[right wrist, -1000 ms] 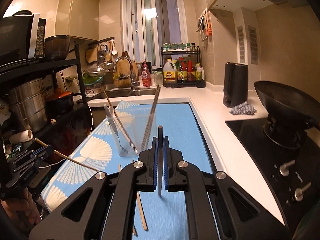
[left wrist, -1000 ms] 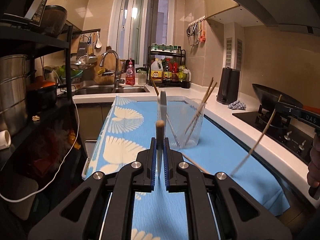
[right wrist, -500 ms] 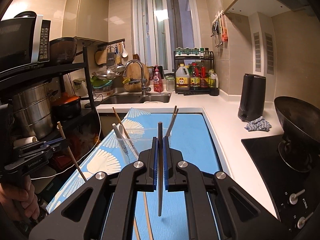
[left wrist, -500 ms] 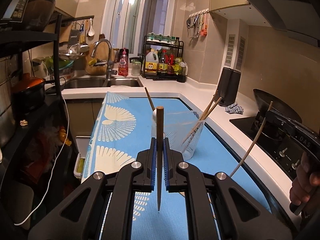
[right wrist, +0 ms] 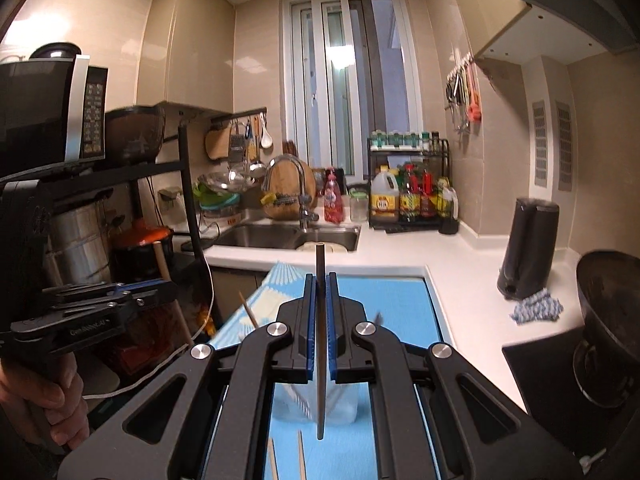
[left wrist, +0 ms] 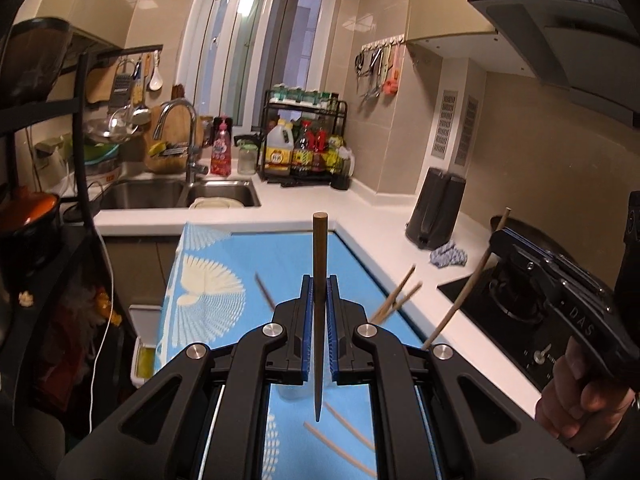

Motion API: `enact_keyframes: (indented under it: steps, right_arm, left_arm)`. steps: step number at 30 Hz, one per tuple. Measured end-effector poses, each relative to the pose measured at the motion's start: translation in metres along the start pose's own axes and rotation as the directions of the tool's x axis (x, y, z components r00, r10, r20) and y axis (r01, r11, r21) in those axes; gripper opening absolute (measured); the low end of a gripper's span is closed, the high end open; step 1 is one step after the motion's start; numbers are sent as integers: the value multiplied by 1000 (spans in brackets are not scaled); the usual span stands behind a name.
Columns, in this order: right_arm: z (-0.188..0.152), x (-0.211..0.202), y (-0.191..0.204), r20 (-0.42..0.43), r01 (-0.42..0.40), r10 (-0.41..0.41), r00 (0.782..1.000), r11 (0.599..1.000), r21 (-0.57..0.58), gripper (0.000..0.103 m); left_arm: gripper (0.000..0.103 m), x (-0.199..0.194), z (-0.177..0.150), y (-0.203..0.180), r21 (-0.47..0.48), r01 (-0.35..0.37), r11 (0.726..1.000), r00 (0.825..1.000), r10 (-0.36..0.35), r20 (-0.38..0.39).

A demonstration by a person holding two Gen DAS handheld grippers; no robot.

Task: Organize utensils
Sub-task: 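Lift both held chopsticks and carry them above the clear container, then drop both chopsticks into the container by opening both tools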

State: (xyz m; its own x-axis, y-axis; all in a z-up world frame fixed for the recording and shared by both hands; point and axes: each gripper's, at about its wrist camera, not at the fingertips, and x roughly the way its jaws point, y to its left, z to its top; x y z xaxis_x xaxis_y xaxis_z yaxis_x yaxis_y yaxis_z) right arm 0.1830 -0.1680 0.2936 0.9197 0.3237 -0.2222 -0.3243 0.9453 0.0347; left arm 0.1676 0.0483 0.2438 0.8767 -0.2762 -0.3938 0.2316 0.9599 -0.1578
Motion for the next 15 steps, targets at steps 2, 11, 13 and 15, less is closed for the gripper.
enact_keyframes:
  steps: [2, 11, 13, 15]
  right_arm:
    - [18, 4, 3, 42, -3, 4, 999, 1000, -13, 5]
    - [40, 50, 3, 95, 11, -8, 995, 999, -32, 5]
    - [28, 66, 0, 58, 20, -18, 998, 999, -28, 5]
    - [11, 84, -7, 6, 27, -27, 1000, 1000, -15, 5]
  left_arm:
    - [7, 5, 17, -4, 3, 10, 1000, 1000, -10, 20]
    - [7, 54, 47, -7, 10, -18, 1000, 998, 18, 57]
    - [7, 75, 39, -2, -2, -36, 999, 999, 36, 14]
    - [7, 96, 22, 2, -5, -55, 998, 998, 55, -42]
